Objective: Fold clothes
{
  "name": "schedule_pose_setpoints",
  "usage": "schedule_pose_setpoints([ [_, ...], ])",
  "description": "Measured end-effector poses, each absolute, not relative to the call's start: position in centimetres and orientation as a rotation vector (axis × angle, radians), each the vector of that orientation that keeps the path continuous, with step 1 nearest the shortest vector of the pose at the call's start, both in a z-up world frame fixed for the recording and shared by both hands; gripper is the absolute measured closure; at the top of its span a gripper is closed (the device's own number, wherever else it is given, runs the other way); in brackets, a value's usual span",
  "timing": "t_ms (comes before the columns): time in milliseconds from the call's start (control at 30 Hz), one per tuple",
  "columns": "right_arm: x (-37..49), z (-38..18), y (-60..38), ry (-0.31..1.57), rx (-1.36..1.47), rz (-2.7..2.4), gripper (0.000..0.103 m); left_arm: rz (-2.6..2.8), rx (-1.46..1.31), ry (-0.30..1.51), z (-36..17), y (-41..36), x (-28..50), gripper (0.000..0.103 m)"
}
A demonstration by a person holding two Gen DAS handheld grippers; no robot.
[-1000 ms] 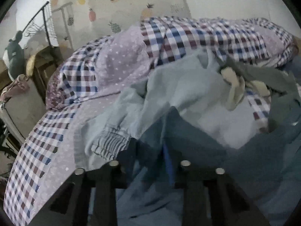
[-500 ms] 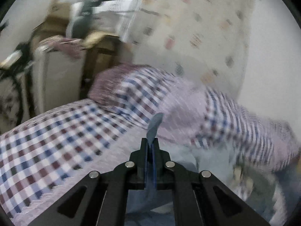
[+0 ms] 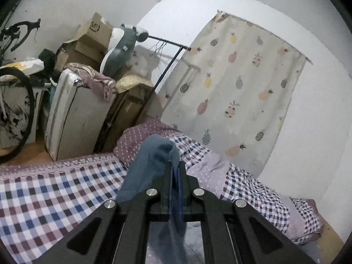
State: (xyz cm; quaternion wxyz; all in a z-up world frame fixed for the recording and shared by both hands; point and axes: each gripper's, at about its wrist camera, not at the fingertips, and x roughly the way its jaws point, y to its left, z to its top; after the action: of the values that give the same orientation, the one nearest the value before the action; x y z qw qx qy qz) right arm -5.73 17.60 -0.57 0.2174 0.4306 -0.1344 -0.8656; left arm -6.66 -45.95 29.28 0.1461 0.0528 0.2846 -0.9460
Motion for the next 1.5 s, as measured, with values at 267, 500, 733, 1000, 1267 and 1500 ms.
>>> schedule_pose_setpoints([
  [267,-5.8,-0.6,17.7,-0.373,1.191,-2.397,0.030,-2.433,0.387,0.934,17.9,-54.1,-1.5,0.100],
  [500,-5.7,-0.6,17.5,-0.346,1.189,-2.406,0.030,-2.182,0.595,1.171,5.4,-58.9,1.8,0.100],
  [733,-5.7,-0.7,17.2,-0.316,1.192,-2.415,0.030,-2.178,0.565,1.400,1.6,-58.6,5.7,0.096],
  [1000,-5.7,-0.7,17.1,-0.300,1.190,-2.421,0.030,-2.235,0.551,1.487,1.8,-56.8,6.3,0.029],
  [1267,-5.5,-0.6,17.1,-0.290,1.190,-2.426,0.030,-2.075,0.611,1.423,1.9,-59.1,1.5,0.095],
  [1500,-5.6,-0.7,17.1,-0.291,1.191,-2.423,0.030,-2.562,0.444,0.964,10.8,-55.2,-0.5,0.097],
])
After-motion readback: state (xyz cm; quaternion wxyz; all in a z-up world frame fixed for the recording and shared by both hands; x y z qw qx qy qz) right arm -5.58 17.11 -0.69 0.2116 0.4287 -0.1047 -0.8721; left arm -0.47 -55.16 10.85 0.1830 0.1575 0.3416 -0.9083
